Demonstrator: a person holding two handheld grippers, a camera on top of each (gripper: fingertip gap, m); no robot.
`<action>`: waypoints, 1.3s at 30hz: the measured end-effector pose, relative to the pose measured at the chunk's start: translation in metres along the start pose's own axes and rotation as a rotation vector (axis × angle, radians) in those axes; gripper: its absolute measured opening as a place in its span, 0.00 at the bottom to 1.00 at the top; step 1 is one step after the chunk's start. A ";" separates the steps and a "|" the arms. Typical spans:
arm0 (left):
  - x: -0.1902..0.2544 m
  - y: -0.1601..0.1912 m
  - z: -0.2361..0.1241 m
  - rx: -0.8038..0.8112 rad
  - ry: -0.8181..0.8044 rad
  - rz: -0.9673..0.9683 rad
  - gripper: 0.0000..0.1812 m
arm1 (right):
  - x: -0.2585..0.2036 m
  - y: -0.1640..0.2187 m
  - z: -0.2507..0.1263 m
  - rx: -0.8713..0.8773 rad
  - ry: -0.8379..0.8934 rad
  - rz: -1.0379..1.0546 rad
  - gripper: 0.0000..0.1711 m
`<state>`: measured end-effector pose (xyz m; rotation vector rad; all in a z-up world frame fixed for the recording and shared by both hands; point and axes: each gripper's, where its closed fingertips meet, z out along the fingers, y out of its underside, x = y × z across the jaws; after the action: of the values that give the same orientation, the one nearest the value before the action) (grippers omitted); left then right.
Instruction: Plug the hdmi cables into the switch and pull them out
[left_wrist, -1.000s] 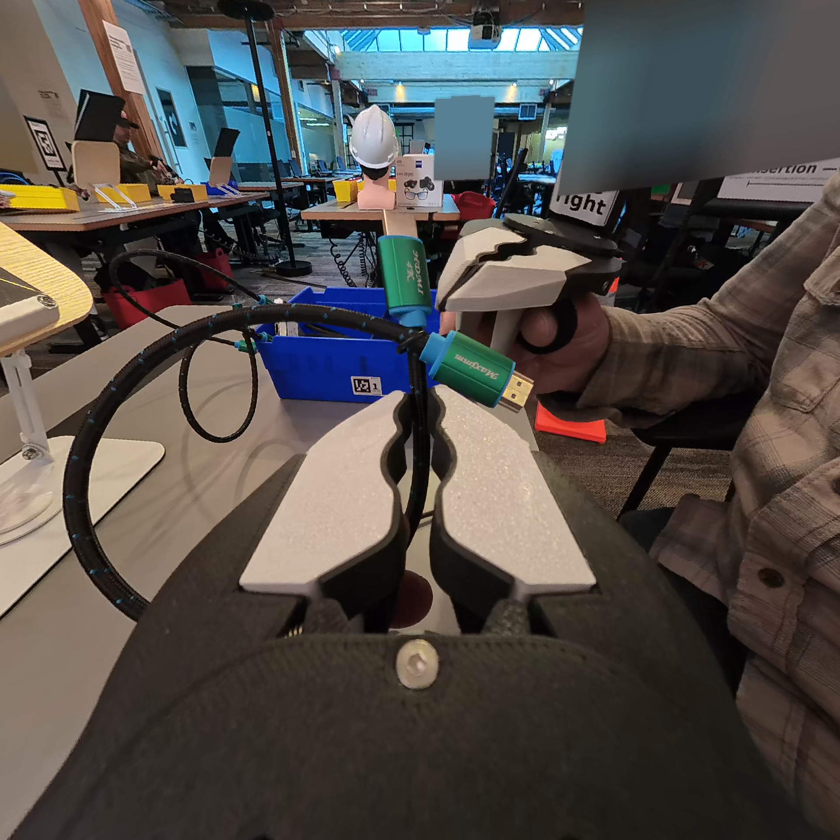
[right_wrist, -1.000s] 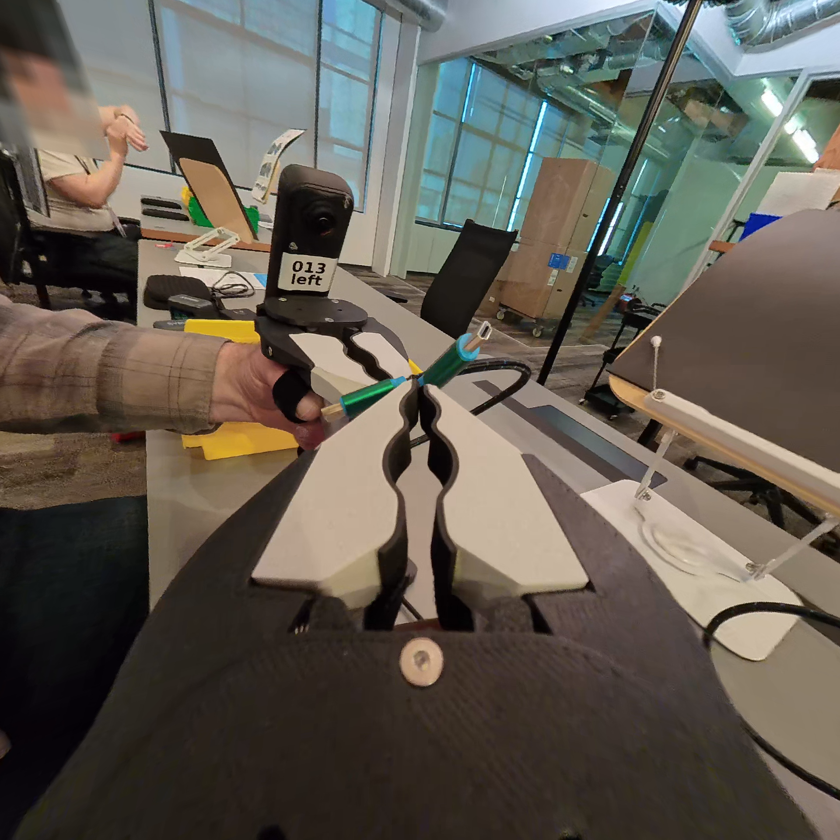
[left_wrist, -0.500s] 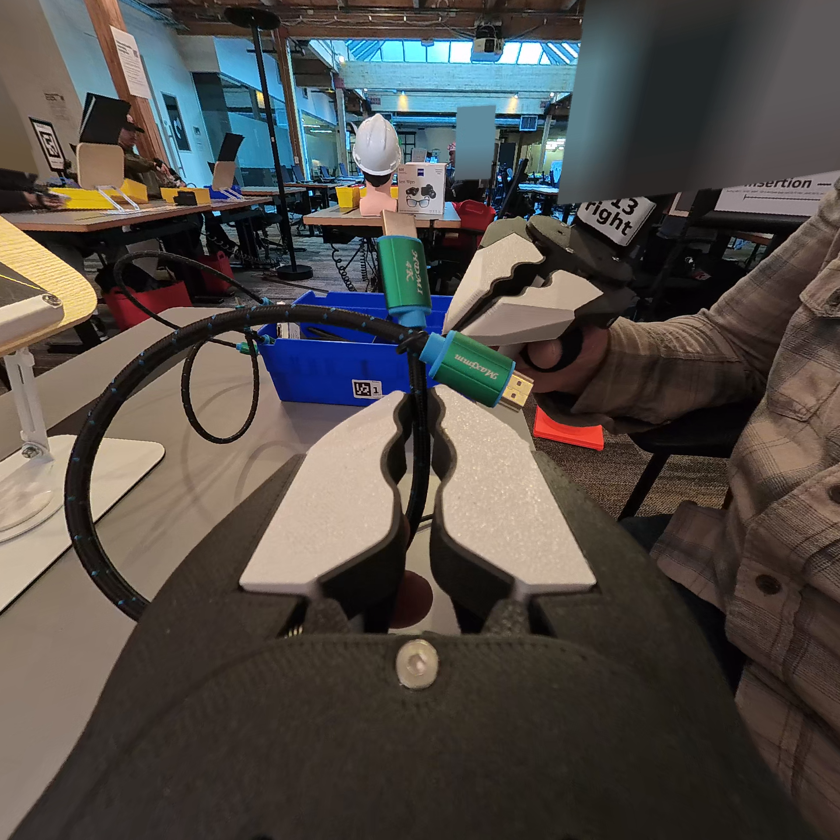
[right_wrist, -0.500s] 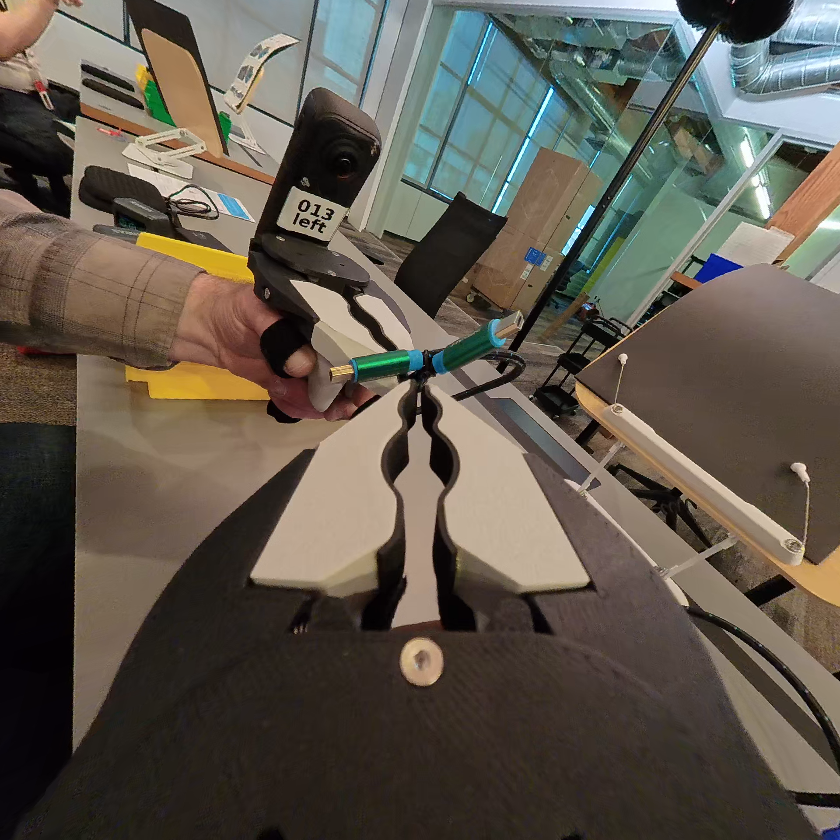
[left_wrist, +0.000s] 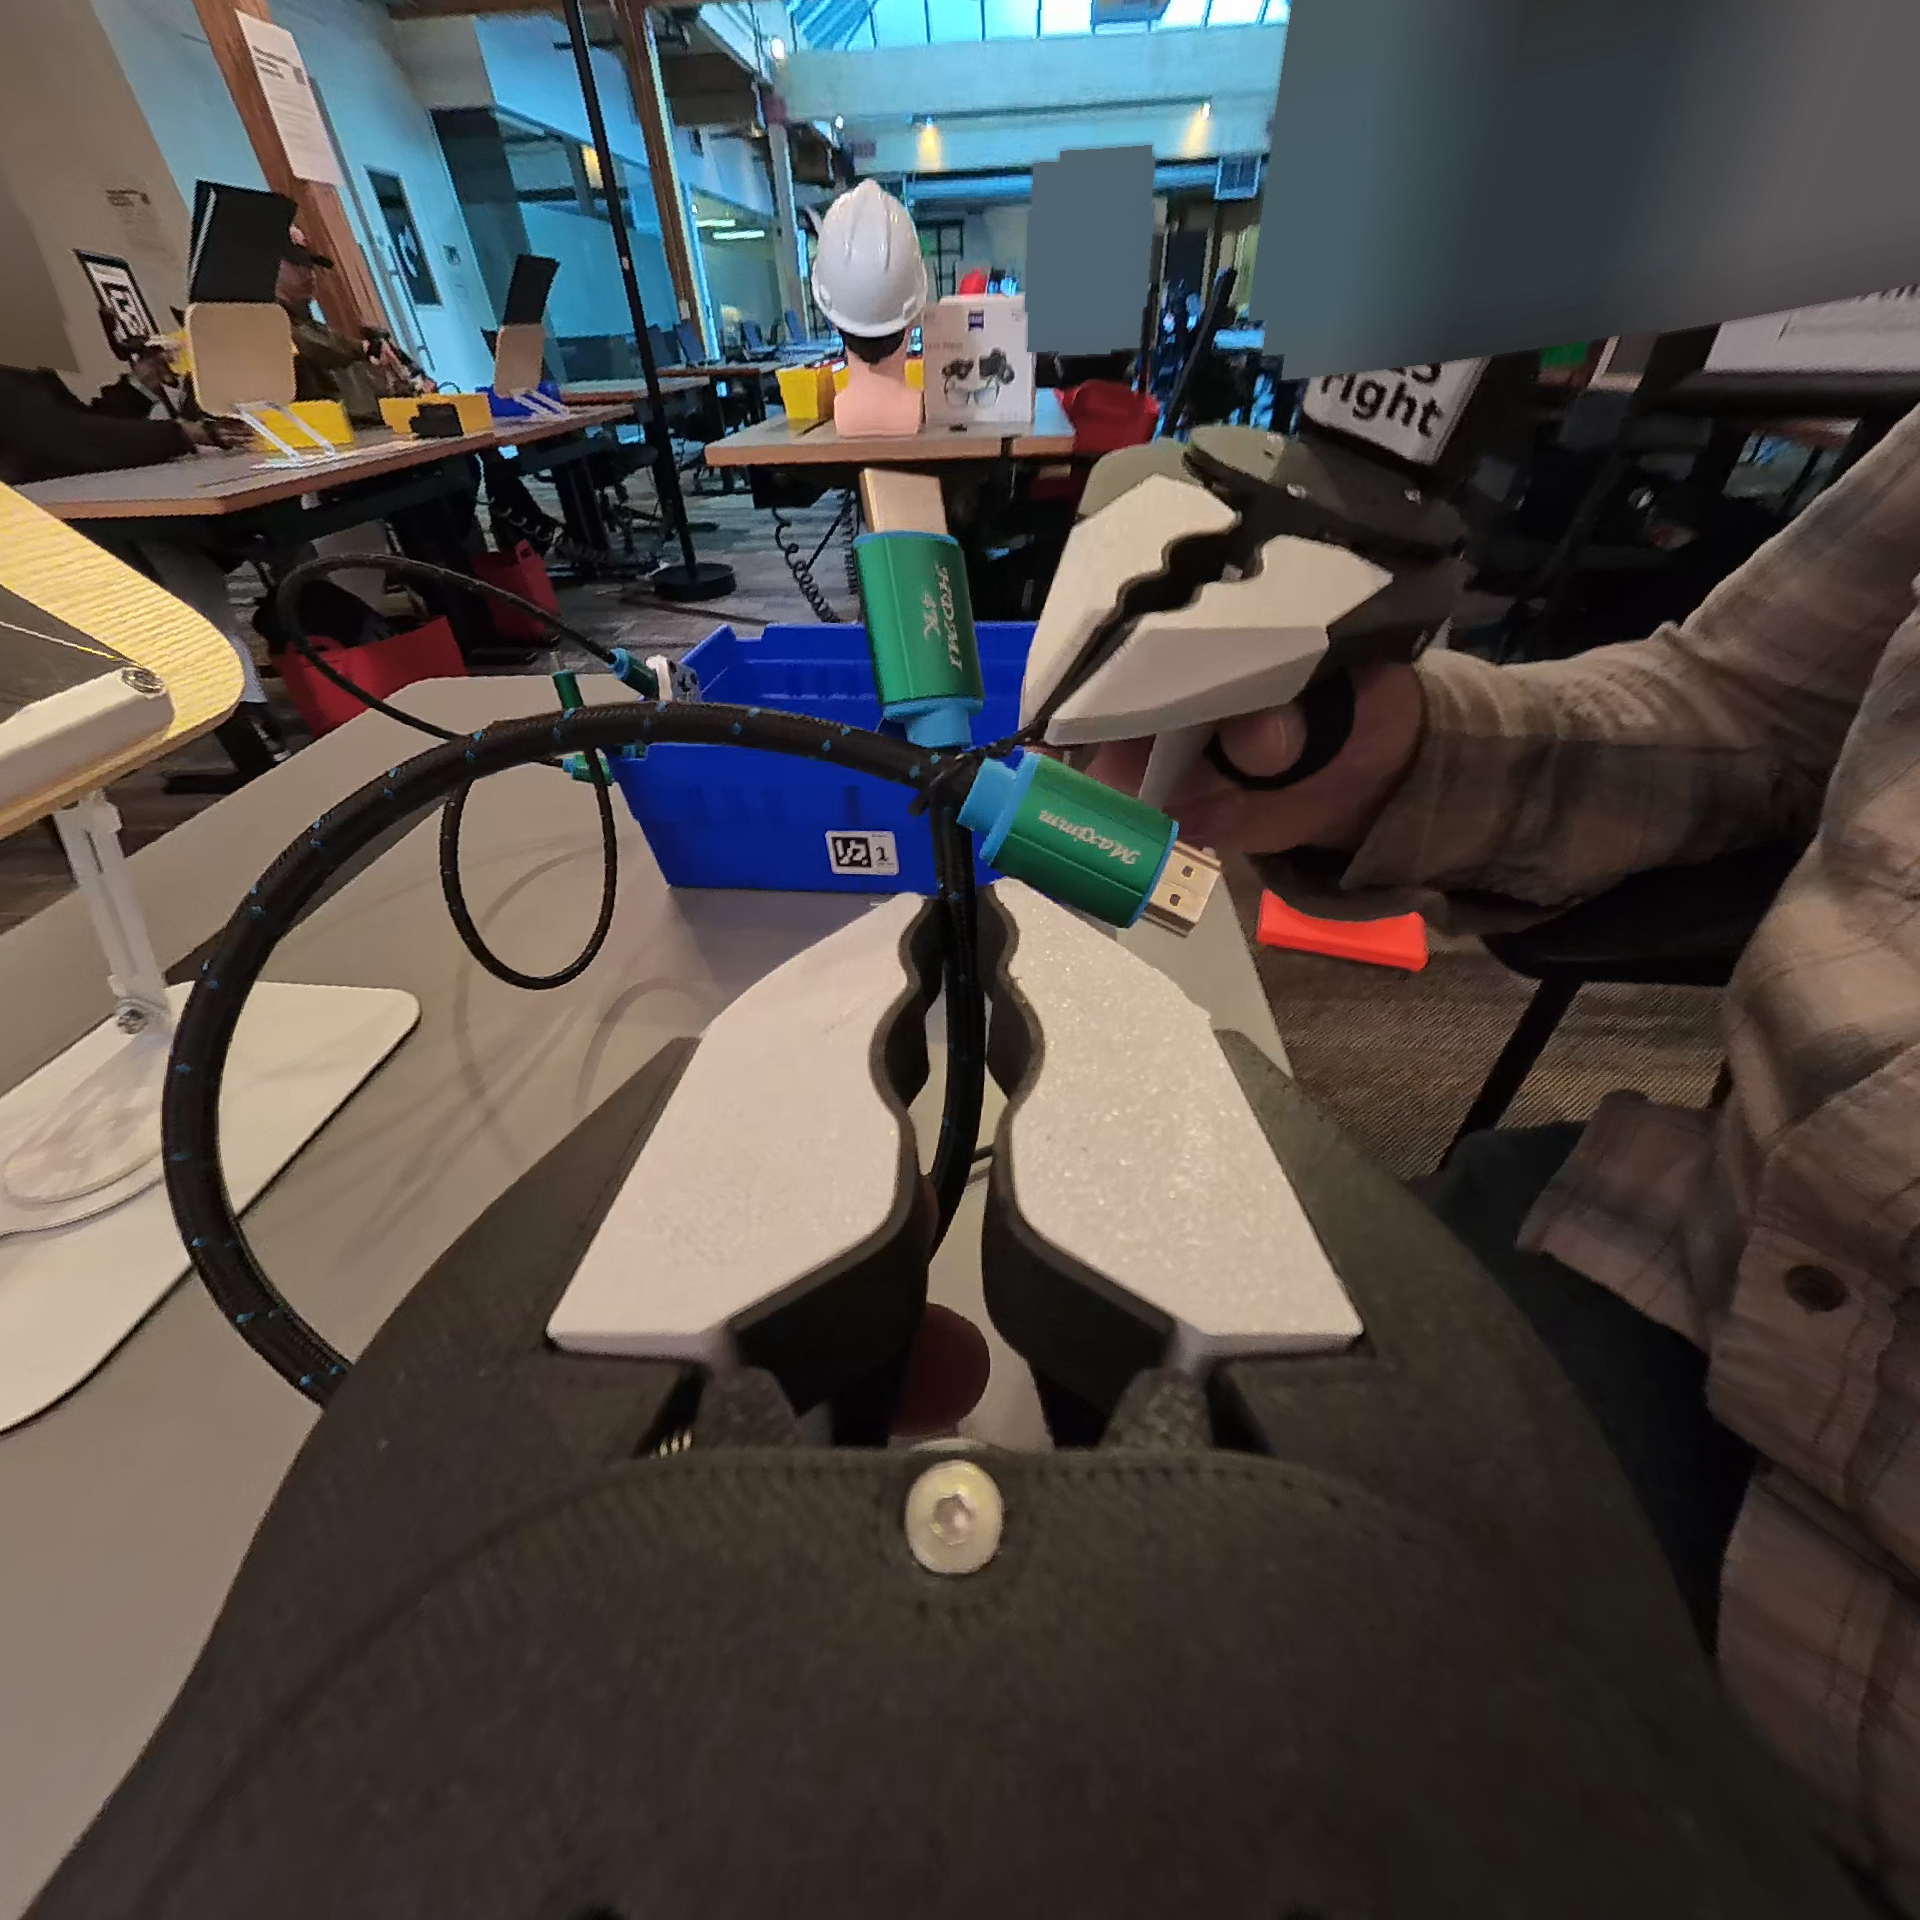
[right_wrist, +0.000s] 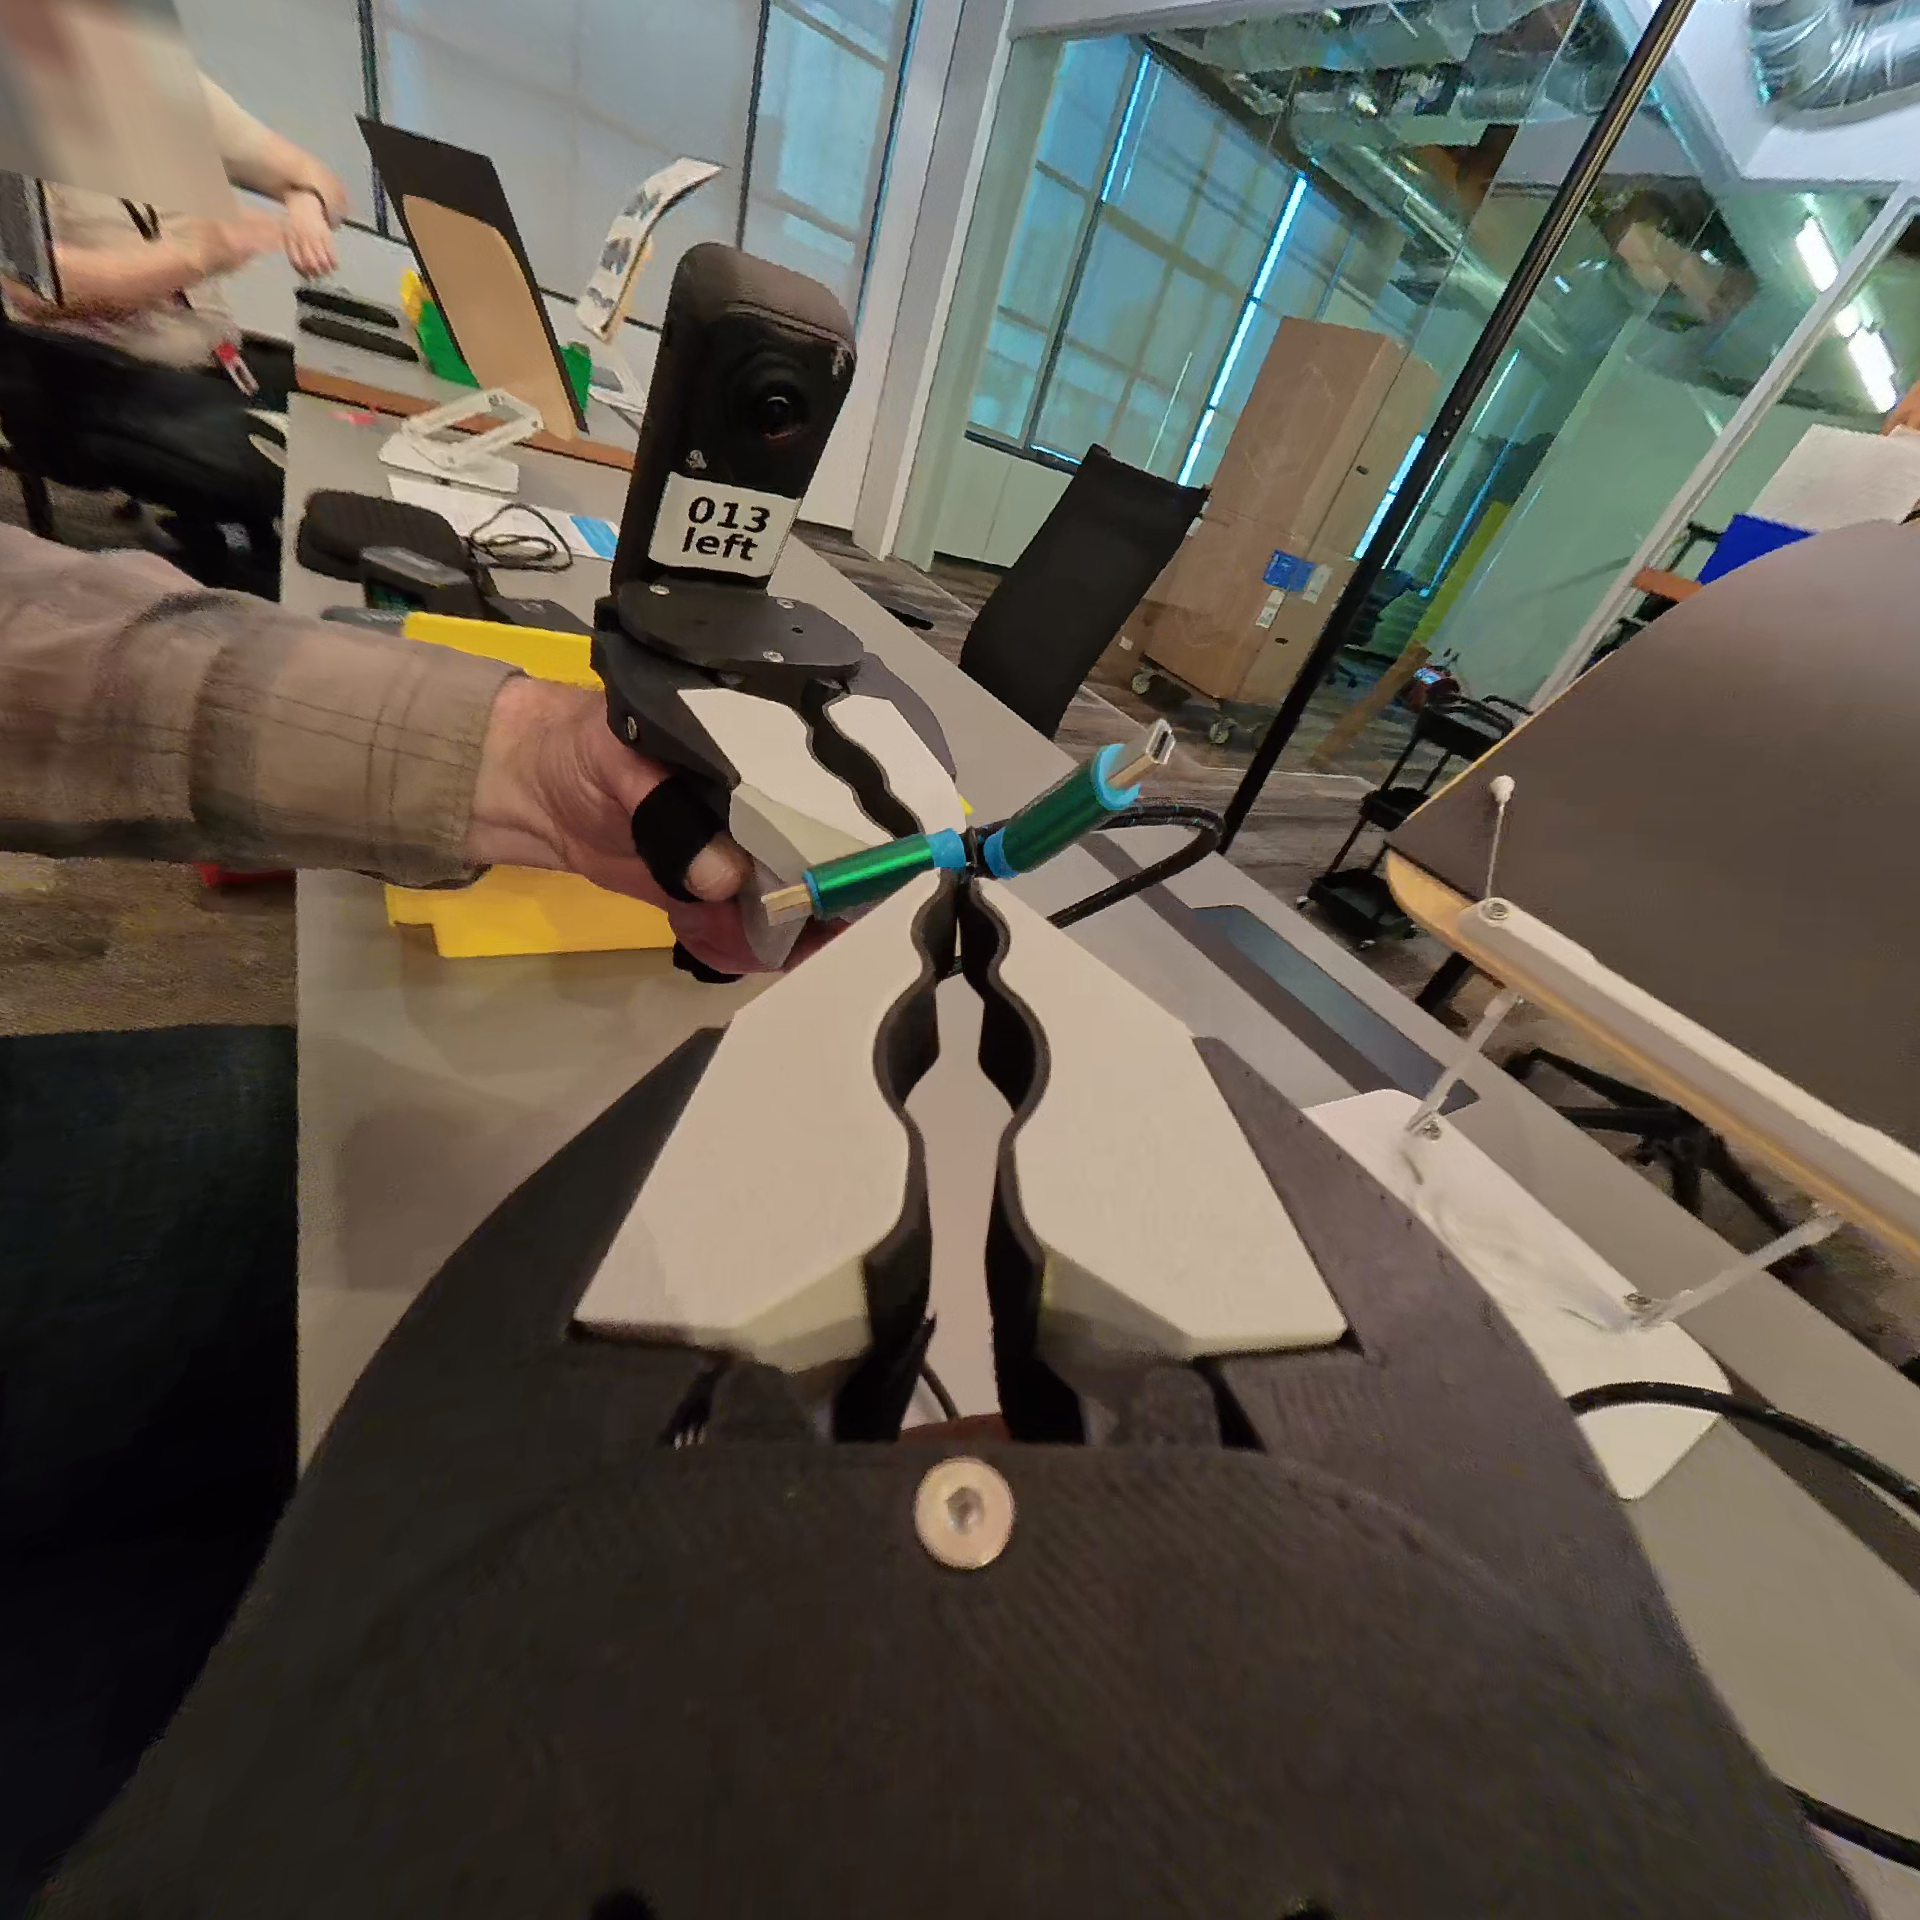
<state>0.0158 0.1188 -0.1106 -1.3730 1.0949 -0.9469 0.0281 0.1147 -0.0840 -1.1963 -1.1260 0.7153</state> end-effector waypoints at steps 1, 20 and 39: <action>0.000 0.001 0.000 -0.010 -0.005 0.011 0.03 | 0.000 0.000 0.000 0.003 -0.004 0.015 0.00; 0.001 0.006 0.001 -0.065 -0.015 0.061 0.03 | 0.012 0.008 0.001 0.051 -0.061 0.360 0.00; 0.004 0.005 0.003 -0.037 0.009 0.032 0.03 | 0.013 0.025 0.006 0.022 -0.125 0.540 0.00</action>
<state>0.0196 0.1154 -0.1157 -1.3781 1.1431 -0.9142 0.0300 0.1353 -0.1047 -1.4704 -0.8932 1.2220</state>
